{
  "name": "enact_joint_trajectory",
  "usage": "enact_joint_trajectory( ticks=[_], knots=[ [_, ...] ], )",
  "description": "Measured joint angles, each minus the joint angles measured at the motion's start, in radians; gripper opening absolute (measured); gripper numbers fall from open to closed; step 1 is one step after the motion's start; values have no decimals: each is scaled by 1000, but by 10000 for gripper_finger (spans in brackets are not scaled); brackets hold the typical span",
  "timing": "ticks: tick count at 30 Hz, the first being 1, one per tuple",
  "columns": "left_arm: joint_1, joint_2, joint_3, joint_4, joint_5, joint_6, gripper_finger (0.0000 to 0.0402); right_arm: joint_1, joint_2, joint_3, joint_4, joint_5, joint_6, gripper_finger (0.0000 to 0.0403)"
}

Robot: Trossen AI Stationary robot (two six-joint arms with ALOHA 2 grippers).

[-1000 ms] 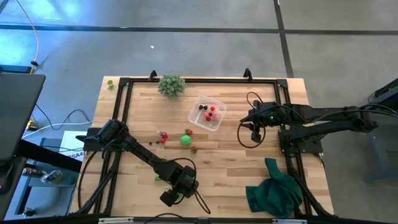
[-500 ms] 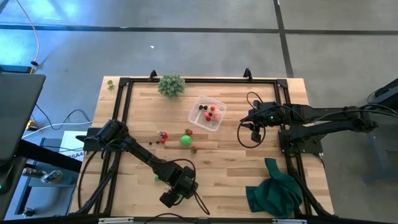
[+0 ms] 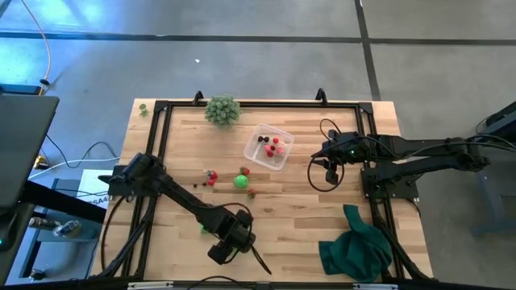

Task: Pick and placing Produce into tupperware
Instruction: Put the cabbage into the transparent container

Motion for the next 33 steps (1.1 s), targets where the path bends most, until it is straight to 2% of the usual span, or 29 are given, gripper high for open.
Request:
enact_joint_trajectory(
  ticks=[11, 16, 20, 24, 28, 33],
  knots=[
    [33, -243, 1, -96, -225, -8, 226, 0, 0, 0, 0, -5, 0, 75],
    [118, -397, 1, -94, -348, 35, 225, 0, 0, 0, 0, -4, 0, 75],
    [229, -519, 1, -27, -403, 134, 224, 0, 0, 0, 0, -3, 0, 75],
    [376, -596, 2, 139, -358, 277, 227, 0, 0, 0, 0, -3, 0, 75],
    [532, -611, 3, 289, -208, 399, 224, 0, 0, 0, 0, -3, 0, 75],
    [705, -535, 2, 297, -21, 413, 223, 0, 0, 0, 0, -2, 0, 75]
  ],
)
